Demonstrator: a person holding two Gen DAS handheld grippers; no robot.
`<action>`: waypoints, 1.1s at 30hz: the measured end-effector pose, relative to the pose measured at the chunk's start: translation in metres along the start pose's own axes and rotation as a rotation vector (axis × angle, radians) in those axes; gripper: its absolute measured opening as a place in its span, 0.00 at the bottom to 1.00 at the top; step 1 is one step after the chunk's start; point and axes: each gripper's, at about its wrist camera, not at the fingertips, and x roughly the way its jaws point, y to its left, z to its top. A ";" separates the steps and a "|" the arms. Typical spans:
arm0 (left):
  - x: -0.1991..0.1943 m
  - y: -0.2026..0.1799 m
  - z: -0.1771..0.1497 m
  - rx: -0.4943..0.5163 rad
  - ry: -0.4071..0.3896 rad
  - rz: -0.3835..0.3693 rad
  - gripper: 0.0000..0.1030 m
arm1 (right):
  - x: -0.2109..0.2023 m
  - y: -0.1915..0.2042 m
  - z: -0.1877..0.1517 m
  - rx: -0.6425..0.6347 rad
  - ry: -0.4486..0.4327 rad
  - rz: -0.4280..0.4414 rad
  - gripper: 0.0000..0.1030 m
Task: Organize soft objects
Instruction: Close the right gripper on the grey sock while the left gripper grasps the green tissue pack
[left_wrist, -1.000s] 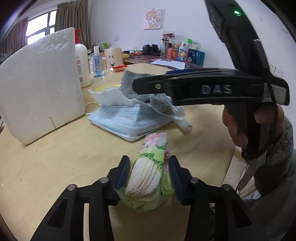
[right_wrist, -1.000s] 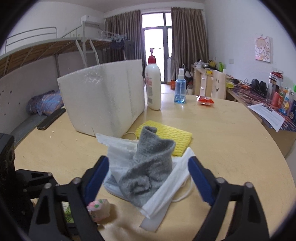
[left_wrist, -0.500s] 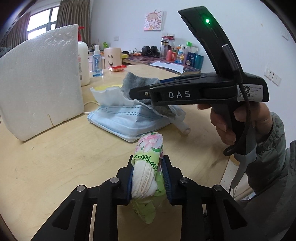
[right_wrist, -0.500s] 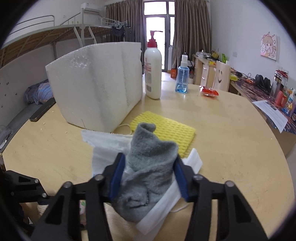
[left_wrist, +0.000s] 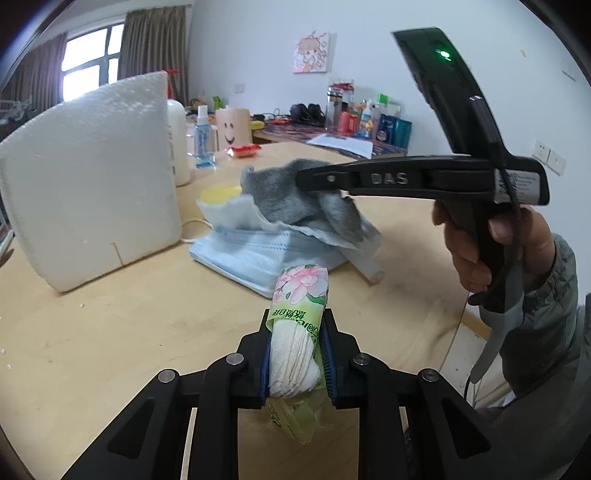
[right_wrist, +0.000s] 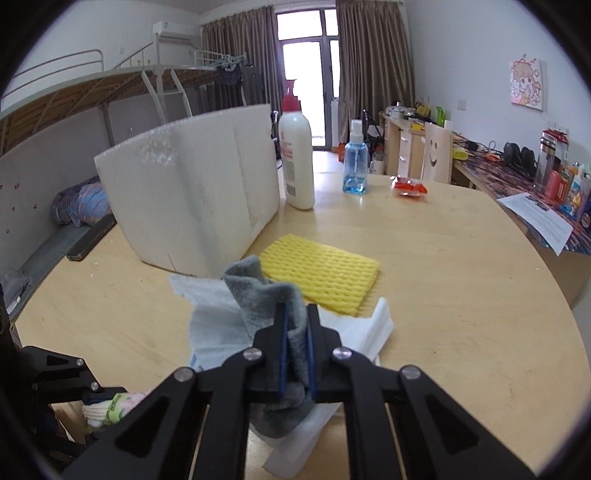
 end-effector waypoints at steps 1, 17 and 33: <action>-0.002 0.000 0.001 -0.002 -0.004 0.004 0.23 | -0.002 0.000 0.001 0.001 -0.007 0.000 0.10; -0.046 0.001 0.004 -0.017 -0.099 0.091 0.23 | -0.053 0.002 0.015 0.018 -0.145 -0.010 0.11; -0.088 0.001 0.020 -0.009 -0.217 0.210 0.23 | -0.089 0.009 0.018 0.021 -0.242 -0.011 0.11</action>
